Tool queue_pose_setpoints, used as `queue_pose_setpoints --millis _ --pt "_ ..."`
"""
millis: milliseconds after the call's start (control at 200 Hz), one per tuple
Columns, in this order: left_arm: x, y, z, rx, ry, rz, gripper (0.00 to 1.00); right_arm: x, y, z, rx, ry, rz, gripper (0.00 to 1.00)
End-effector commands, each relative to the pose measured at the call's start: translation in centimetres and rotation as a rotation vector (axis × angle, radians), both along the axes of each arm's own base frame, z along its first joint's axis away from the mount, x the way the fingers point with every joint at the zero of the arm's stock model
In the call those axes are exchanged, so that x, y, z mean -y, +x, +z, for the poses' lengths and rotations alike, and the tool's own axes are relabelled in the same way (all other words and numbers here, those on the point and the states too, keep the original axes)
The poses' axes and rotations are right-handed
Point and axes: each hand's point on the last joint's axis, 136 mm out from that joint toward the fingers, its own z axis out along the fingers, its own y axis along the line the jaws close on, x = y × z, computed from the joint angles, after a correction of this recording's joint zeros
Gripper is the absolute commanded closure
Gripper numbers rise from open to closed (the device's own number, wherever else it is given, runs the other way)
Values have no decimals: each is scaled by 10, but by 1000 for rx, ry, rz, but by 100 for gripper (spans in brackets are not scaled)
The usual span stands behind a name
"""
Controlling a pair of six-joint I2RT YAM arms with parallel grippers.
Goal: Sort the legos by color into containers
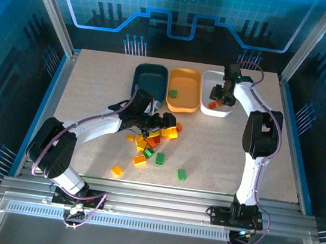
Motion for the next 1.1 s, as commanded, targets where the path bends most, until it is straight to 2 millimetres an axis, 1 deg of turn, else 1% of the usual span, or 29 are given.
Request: queue_pose_setpoints --millis 0,80,150,210,255,315,355,410,480,520,570,600,640,675,745,775,835,900,1011,1096 --pt "-3 -3 15 26 -9 -8 1 6 -2 55 99 23 -1 39" --pt "-5 -4 18 38 -3 -8 1 7 -15 87 167 28 -7 39" --pt "-8 -3 22 55 4 -3 1 7 -35 108 224 35 -18 38" --pt "-12 -2 23 69 14 5 1 1 -56 116 252 70 -13 38" --pt "-17 -1 25 81 21 16 1 -8 -76 114 256 85 7 38" --pt "-29 3 27 94 31 48 1 -24 -105 103 227 84 60 38" --pt "-40 6 28 101 35 79 1 -38 -126 90 189 75 114 38" --pt "-60 10 29 114 48 144 1 -60 -158 69 118 58 218 36" --pt "-85 14 28 128 61 235 1 -86 -205 39 5 31 339 35" --pt "-96 14 27 138 50 276 1 -99 -232 23 -60 21 396 34" --pt "-99 12 31 169 5 285 1 -114 -265 7 -123 13 445 34" --pt "-98 9 29 184 -18 276 1 -121 -282 1 -156 24 452 33" --pt "-96 6 26 198 -40 262 1 -131 -301 -7 -187 48 460 30" --pt "-95 3 21 199 -50 255 1 -139 -315 -13 -209 57 459 28" --pt "-96 -2 7 157 -50 265 1 -149 -332 -22 -244 54 461 27" --pt "-96 -4 2 138 -51 264 1 -150 -337 -27 -258 30 459 28" --pt "-94 -9 -6 110 -63 255 3 -148 -340 -34 -265 -17 461 27" --pt "-94 -13 -13 90 -70 260 3 -152 -342 -42 -288 -16 465 29" --pt "-96 -18 -16 83 -57 254 3 -158 -349 -57 -340 -24 496 33" --pt "-101 -19 -14 97 -23 258 3 -156 -352 -66 -370 -71 491 36"
